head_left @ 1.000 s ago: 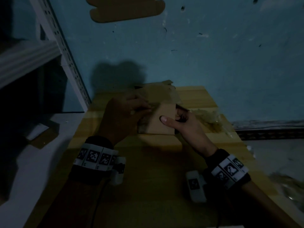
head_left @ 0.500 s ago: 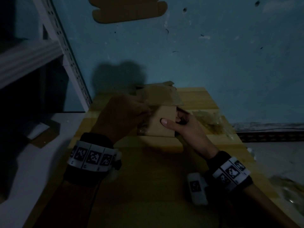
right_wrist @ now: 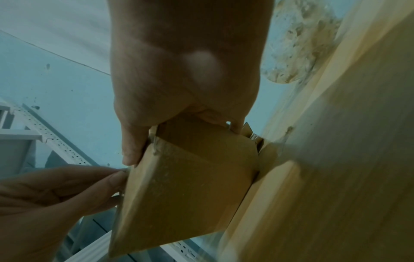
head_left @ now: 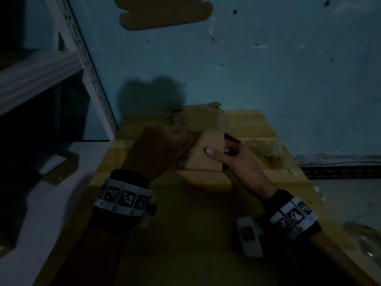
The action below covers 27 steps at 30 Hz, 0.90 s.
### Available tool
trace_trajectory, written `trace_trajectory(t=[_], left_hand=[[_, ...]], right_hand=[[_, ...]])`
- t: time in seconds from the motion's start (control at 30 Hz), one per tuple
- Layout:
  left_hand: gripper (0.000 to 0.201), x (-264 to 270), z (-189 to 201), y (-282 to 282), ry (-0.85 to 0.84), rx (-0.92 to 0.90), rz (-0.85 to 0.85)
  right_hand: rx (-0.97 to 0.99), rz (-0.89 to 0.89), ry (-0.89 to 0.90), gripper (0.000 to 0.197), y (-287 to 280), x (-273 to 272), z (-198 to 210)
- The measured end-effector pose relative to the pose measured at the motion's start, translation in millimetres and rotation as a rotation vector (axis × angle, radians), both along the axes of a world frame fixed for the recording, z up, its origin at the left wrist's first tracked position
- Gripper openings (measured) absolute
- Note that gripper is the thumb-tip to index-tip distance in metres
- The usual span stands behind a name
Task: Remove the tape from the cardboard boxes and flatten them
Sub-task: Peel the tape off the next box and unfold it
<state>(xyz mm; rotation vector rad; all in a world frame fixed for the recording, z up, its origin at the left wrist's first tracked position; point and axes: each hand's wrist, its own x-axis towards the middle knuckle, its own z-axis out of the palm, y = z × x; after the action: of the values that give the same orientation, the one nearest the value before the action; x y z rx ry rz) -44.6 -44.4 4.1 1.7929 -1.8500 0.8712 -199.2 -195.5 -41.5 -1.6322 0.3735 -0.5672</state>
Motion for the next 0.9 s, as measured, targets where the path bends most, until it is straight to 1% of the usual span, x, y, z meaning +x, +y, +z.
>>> trace_trajectory(t=[0.1, 0.2, 0.37, 0.47, 0.53, 0.6, 0.67, 0.77, 0.9], left_hand=[[0.023, -1.7, -2.9, 0.6, -0.015, 0.05, 0.012], [0.022, -2.4, -5.1, -0.6, -0.042, 0.051, 0.038], [0.01, -4.2, -7.3, -1.7, -0.063, 0.036, 0.069], [0.019, -2.9, -8.4, -2.7, -0.031, 0.026, 0.089], [0.023, -4.4, -4.4, -1.4, 0.044, 0.022, 0.067], [0.029, -4.7, -1.0, 1.3, 0.121, 0.032, 0.042], [0.036, -1.7, 0.8, 2.9, 0.158, 0.054, 0.034], [0.032, 5.3, 1.7, 2.1, 0.215, 0.106, 0.03], [0.029, 5.3, 0.9, -2.1, 0.163, 0.152, 0.072]], right_hand=[[0.009, 0.007, 0.003, 0.04, 0.2, 0.5, 0.5], [0.019, -0.001, 0.006, 0.038, 0.4, 0.8, 0.6], [0.017, -0.011, 0.006, 0.034, 0.1, 1.0, 0.2], [0.01, -0.006, -0.002, 0.036, 0.5, 1.1, -0.6], [0.011, -0.002, -0.001, 0.038, 0.6, 0.8, -0.3], [0.008, -0.003, 0.006, 0.035, 0.0, 0.0, 0.2], [-0.001, 0.004, 0.018, 0.032, -0.7, 0.1, -0.3], [-0.019, 0.007, 0.025, 0.034, 0.0, 0.9, -1.4], [-0.031, 0.007, 0.023, 0.034, 1.2, 0.9, -1.6]])
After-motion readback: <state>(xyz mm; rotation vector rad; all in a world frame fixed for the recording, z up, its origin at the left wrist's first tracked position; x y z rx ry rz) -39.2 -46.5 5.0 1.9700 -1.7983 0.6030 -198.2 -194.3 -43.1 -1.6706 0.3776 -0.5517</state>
